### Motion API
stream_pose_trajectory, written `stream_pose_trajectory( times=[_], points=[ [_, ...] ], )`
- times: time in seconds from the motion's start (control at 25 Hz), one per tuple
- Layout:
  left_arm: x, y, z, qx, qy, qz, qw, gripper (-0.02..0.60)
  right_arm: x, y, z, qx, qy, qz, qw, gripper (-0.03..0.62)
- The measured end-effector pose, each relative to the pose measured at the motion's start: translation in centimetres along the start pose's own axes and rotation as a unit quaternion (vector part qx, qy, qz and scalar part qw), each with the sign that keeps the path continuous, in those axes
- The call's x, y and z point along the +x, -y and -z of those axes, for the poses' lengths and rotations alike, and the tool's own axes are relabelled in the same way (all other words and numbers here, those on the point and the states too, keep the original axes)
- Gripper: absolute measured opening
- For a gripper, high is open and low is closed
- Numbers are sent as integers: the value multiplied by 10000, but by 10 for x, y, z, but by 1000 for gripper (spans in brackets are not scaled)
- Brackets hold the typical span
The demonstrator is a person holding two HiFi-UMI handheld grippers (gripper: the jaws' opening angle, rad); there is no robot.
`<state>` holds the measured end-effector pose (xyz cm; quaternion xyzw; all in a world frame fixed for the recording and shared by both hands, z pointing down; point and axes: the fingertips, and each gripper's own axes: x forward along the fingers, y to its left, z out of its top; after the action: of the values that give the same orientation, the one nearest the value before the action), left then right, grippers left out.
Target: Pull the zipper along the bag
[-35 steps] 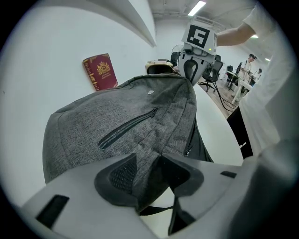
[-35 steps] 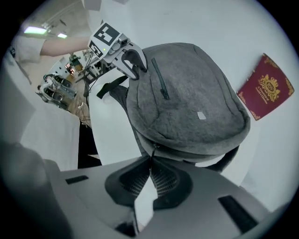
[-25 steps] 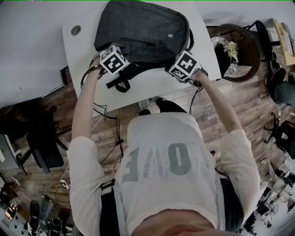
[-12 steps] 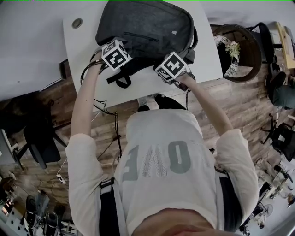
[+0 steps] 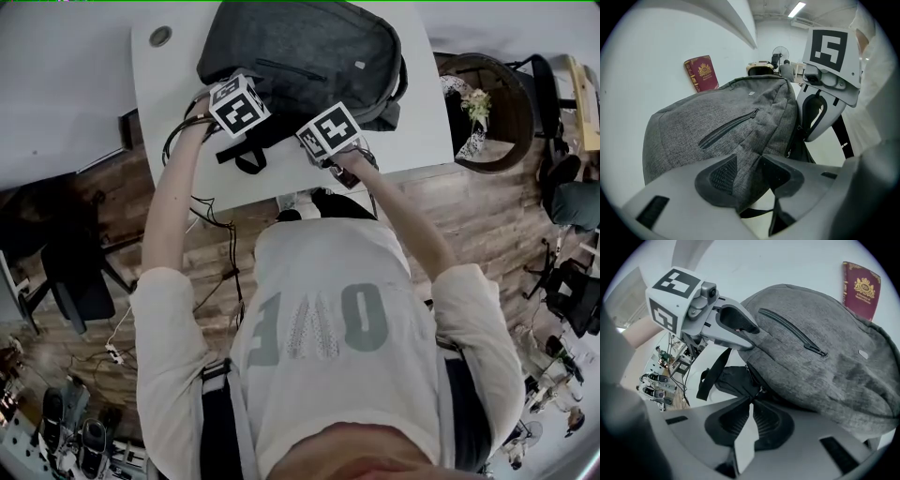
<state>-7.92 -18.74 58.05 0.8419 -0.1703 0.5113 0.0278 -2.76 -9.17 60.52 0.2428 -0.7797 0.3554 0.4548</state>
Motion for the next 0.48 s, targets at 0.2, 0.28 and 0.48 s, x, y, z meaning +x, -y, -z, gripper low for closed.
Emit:
stream_pose_trajectory(
  times=[0.2,0.28,0.48],
  points=[
    [2,0,1,-11,-3,-1,10000,163,6,-5,-7,97,4,28,9999,37],
    [2,0,0,-17,-11,-6,10000,163,8,-11,-16,200,27,-15,9998,41],
    [2,-1,-1,9,-4,-44,10000,163,16,-15,-24,-26,-174,192,9997,44]
  ],
)
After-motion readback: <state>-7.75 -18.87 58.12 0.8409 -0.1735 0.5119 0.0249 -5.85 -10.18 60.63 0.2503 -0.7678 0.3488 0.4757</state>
